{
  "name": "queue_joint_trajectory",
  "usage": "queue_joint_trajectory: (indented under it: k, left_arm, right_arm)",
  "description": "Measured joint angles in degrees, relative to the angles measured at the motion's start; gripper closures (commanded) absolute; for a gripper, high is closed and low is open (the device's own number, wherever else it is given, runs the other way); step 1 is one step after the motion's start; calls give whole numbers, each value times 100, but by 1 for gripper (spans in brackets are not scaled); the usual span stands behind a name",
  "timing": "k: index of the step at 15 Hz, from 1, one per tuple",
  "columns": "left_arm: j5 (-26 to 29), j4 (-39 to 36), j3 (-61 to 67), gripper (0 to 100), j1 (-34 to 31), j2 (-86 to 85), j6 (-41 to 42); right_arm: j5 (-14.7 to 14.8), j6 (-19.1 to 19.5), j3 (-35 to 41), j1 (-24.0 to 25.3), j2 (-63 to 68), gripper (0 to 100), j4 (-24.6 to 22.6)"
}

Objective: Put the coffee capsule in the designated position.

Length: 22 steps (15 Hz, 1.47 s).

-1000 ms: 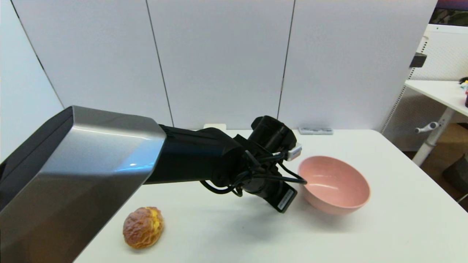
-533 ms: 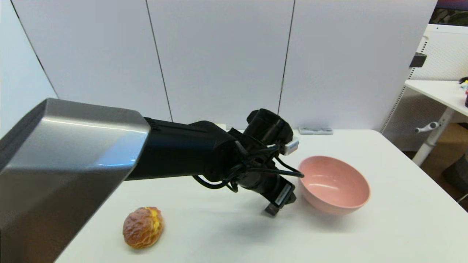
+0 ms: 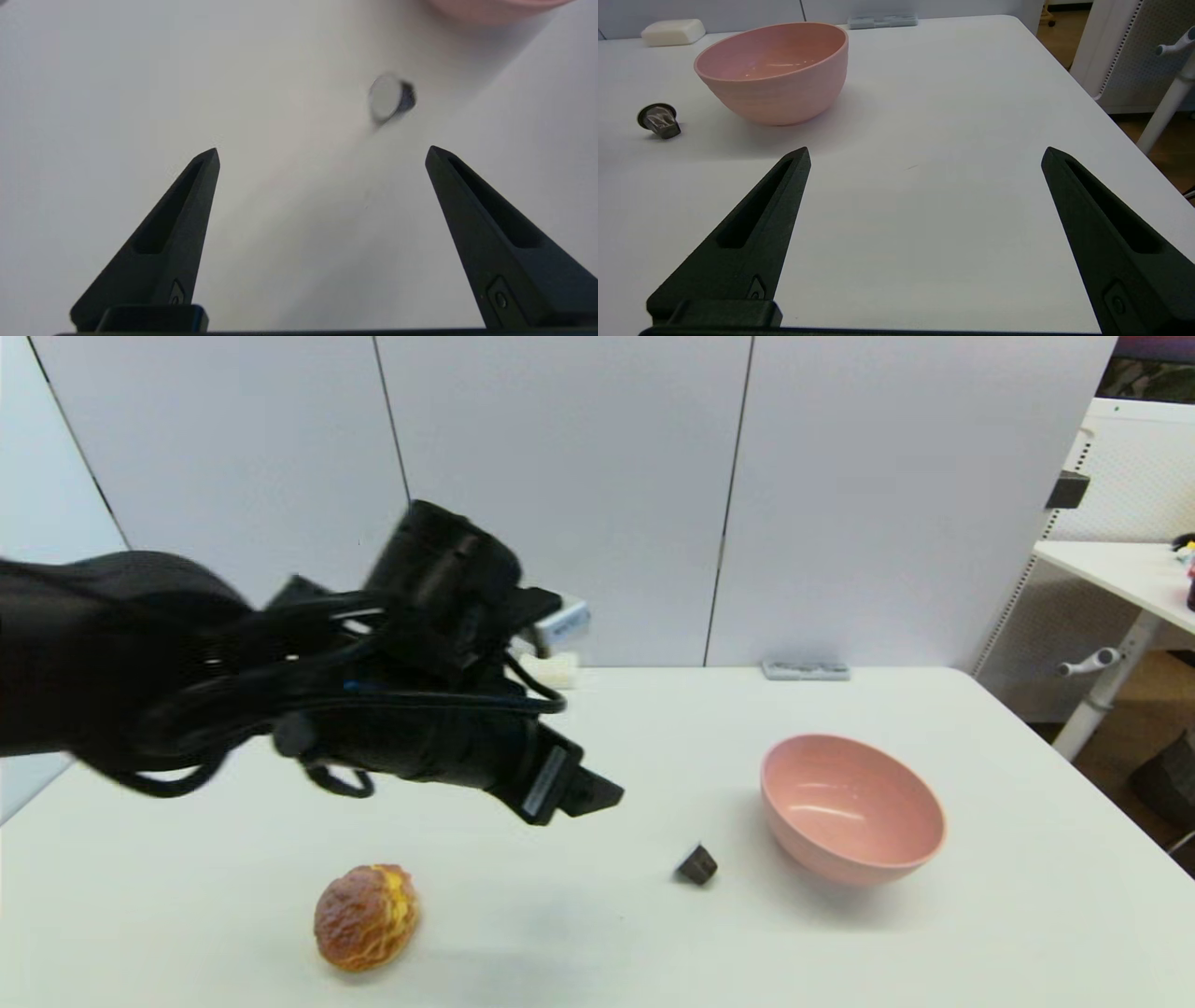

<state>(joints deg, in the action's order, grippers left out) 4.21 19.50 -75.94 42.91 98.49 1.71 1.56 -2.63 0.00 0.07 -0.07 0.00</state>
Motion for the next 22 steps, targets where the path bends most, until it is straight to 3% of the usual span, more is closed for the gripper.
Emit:
queue_joint_trajectory:
  k: [4,8,11,13,17,22]
  left_arm:
    - [-2,-1008,2285,0,-1034,-2015,265]
    - [-11,-2405,4780,0,-2616,-4485,536]
    - [-10,-2976,6175,0,-3628,-6329,597]
    - [-13,-2973,6850,0,-4046,-7420,614]
    - [-184,-2093,7427,0,-4320,-9265,521]
    - [-306,-1981,7580,0,-4365,-9807,-91]
  right_arm:
    - [0,0,0,0,0,0,0]
    - [1,0,0,0,0,0,0]
    - [0,2,0,0,0,0,0]
    - [1,0,0,0,0,0,-2]
    - [1,0,0,0,0,0,0]
    - [1,2,0,0,0,0,0]
